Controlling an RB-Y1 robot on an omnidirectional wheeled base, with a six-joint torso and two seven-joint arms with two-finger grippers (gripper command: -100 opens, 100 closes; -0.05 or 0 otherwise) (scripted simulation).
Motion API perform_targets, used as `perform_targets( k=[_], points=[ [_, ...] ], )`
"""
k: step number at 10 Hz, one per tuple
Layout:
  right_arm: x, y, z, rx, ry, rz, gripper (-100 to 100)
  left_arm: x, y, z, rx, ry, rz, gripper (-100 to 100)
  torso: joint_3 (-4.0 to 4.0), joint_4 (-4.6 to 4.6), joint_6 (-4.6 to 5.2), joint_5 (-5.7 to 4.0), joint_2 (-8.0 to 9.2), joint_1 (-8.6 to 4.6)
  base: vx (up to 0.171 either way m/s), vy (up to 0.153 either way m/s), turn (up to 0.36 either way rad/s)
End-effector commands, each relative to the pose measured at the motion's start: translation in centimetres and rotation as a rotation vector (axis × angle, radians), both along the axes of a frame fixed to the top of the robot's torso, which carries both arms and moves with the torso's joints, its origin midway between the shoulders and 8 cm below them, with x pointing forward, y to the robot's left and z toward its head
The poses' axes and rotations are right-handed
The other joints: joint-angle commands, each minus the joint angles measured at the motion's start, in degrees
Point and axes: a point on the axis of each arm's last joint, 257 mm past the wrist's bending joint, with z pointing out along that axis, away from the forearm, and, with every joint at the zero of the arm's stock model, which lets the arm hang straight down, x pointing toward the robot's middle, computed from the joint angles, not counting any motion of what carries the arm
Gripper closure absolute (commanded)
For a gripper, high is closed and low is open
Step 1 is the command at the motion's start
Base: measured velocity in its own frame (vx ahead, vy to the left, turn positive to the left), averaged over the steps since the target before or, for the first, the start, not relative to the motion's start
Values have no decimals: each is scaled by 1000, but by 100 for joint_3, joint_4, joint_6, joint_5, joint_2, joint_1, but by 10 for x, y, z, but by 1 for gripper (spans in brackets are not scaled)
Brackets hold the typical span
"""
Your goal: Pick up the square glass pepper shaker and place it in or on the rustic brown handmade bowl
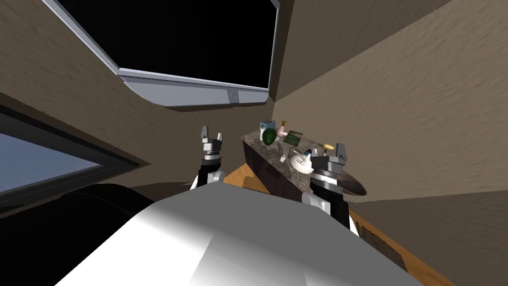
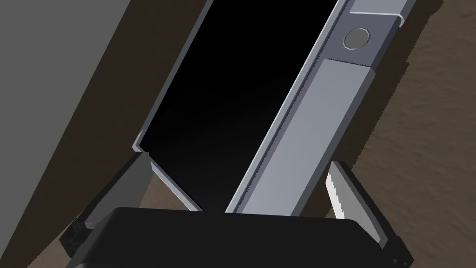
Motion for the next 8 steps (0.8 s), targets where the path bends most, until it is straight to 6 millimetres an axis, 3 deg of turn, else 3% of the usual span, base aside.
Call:
perform_targets(
  k=[1, 8],
  points=[
    [3, 2, -4, -59, 17, -6, -100, 0, 0, 0, 0, 0, 0, 0, 0, 0, 0, 0, 0, 0, 10, 30, -107],
    [19, 5, -37, -432, 112, -120, -100, 0, 0, 0, 0, 0, 0, 0, -5, -2, 0, 11, -9, 50, 18, 128, -160]
  ],
)
